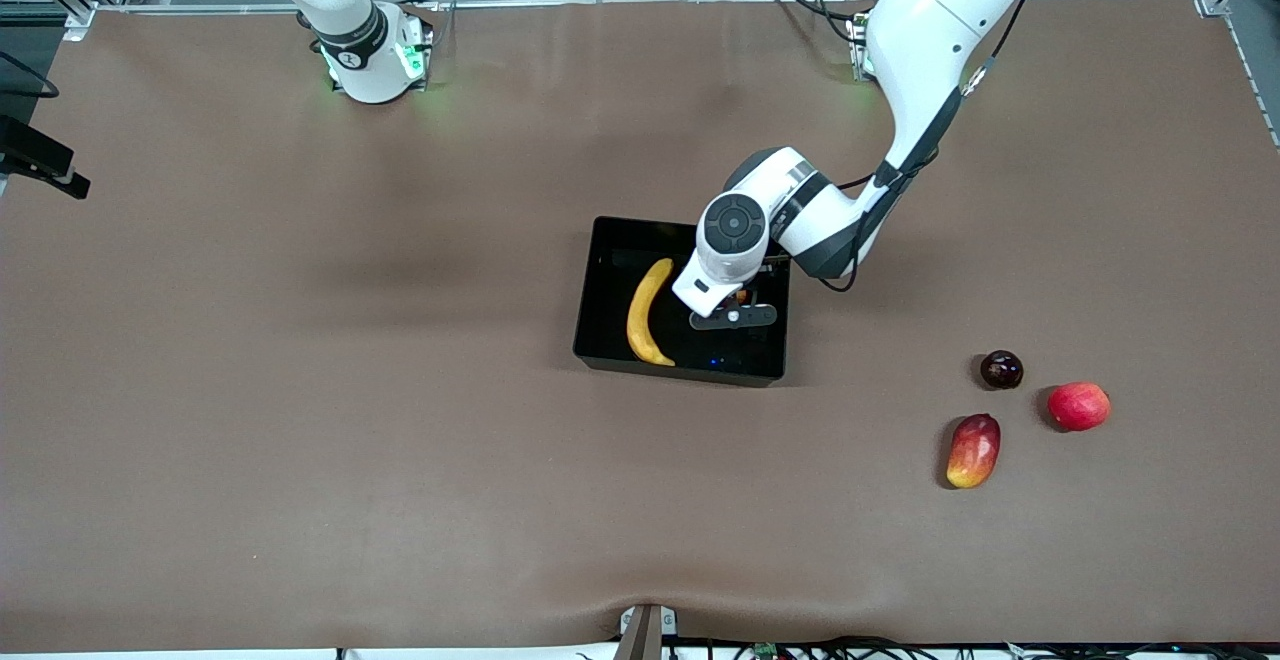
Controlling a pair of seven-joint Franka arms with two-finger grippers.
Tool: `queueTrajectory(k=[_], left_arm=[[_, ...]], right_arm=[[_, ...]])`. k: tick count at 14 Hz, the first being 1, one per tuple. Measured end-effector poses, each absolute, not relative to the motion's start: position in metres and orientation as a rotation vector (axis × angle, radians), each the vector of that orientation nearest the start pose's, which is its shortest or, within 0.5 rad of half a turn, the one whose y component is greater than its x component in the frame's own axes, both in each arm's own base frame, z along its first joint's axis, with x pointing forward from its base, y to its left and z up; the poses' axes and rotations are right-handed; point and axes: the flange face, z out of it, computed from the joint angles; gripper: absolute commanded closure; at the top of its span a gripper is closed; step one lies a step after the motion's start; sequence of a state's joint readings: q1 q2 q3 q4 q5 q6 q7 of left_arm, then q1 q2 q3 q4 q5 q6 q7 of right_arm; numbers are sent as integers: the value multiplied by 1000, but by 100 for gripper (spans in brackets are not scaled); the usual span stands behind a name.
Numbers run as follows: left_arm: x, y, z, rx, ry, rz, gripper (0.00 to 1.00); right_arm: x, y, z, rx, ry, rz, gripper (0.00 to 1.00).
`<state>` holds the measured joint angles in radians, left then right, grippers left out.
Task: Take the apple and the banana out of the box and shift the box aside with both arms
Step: 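Lift the red apple out and carry it beside the mango, then lower the red apple onto the table and open the left gripper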
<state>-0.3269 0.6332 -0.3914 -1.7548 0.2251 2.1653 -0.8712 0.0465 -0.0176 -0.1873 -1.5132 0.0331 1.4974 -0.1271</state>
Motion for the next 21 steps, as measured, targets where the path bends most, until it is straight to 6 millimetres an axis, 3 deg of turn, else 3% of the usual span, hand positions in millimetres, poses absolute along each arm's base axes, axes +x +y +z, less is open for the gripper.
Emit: queueTrajectory(k=[2, 6, 7, 9, 11, 14, 17, 21], left_arm=[[520, -396, 255, -3046, -111, 198, 100], [558, -373, 370, -3037, -162, 89, 100], [569, -360, 392, -3040, -145, 71, 100], [594, -318, 418, -3051, -71, 48, 100], [623, -256, 422, -3053, 32, 61, 100], [655, -163, 409, -3022, 163, 99, 100], [672, -113, 379, -2909, 260, 112, 100], [696, -41, 345, -2916, 391, 57, 100]], right_arm=[[537, -74, 655, -3106, 18, -10, 0], [537, -74, 655, -3106, 19, -10, 0], [537, -74, 655, -3106, 19, -10, 0], [537, -74, 655, -3106, 20, -10, 0], [537, -74, 655, -3106, 20, -10, 0], [537, -74, 655, -3106, 20, -10, 0], [537, -74, 654, -3106, 20, -10, 0], [537, -74, 654, -3106, 20, -9, 0]])
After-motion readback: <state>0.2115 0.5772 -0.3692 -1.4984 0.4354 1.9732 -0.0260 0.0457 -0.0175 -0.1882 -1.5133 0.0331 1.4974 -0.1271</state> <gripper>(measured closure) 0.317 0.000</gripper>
